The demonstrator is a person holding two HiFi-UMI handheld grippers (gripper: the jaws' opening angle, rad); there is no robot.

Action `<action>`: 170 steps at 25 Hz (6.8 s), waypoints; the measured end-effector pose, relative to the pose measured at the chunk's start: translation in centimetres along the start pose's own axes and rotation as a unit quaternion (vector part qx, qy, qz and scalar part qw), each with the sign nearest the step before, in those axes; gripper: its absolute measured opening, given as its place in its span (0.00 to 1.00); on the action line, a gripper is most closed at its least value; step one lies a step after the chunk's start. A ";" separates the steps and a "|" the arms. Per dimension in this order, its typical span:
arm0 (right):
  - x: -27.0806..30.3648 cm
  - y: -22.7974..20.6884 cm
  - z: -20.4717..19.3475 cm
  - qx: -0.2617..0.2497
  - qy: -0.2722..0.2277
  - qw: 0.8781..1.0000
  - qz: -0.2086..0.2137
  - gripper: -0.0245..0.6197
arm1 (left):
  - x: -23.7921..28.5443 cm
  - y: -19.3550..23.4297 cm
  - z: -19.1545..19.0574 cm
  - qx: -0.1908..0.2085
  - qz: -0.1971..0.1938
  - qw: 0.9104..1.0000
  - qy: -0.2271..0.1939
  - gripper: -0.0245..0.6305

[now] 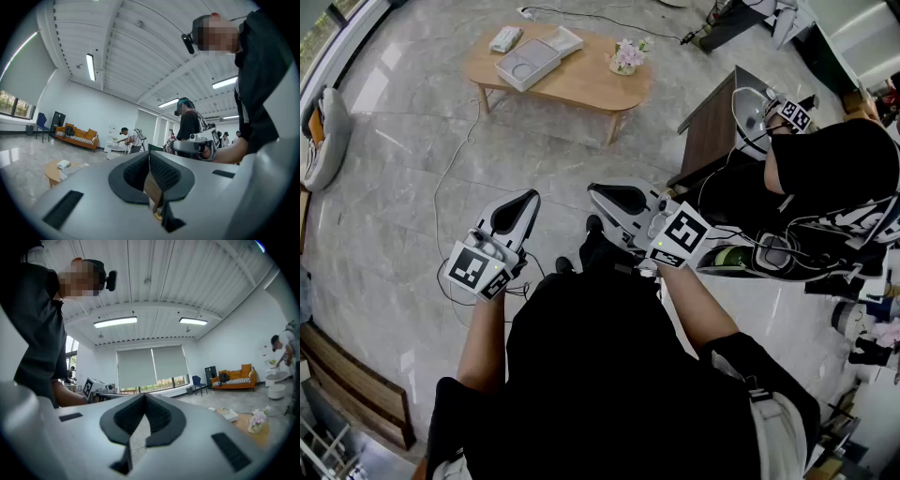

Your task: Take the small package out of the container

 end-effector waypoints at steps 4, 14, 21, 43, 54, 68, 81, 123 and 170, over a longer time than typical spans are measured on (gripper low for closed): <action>-0.8 0.7 0.0 0.003 -0.003 1.000 -0.005 0.05 | -0.5 -0.7 -0.2 -0.018 -0.007 1.000 -0.003 0.07; -1.5 0.2 0.5 0.015 -0.020 1.000 -0.012 0.05 | 0.2 -0.8 0.1 -0.024 -0.020 1.000 0.000 0.07; -2.0 0.8 -0.3 0.005 -0.033 0.999 -0.032 0.06 | -1.9 -0.7 -1.4 -0.030 -0.020 0.999 -0.011 0.07; 5.6 -17.9 -0.4 0.053 -0.041 0.998 -0.015 0.06 | 11.1 11.2 -0.8 -0.052 0.007 0.998 0.038 0.07; 6.4 -32.4 2.2 0.062 -0.053 0.997 0.002 0.06 | 22.6 17.4 2.4 -0.038 0.034 0.998 0.033 0.07; 10.0 -42.6 0.5 0.098 -0.055 0.994 0.000 0.06 | 29.1 24.8 2.3 -0.054 0.056 0.996 0.040 0.07; 18.4 -50.7 0.4 0.088 -0.021 0.995 -0.032 0.06 | 33.7 38.2 2.0 -0.085 0.031 0.995 0.031 0.07; 27.0 -86.5 -11.7 0.183 0.063 0.976 -0.103 0.06 | 63.7 68.4 -10.5 -0.072 -0.051 0.954 0.287 0.07; 28.9 -93.3 -28.0 0.253 0.075 0.949 -0.173 0.06 | 70.5 77.8 -41.1 -0.022 -0.082 0.754 0.651 0.24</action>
Point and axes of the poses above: the fingertips, and each gripper's own axes: x forward along the fingers, y to its left, z out of its top, the point moved 7 cm from there along -x, backward along the fingers, and after that the axes turned 3 degrees about -y, right-handed, at the moved point
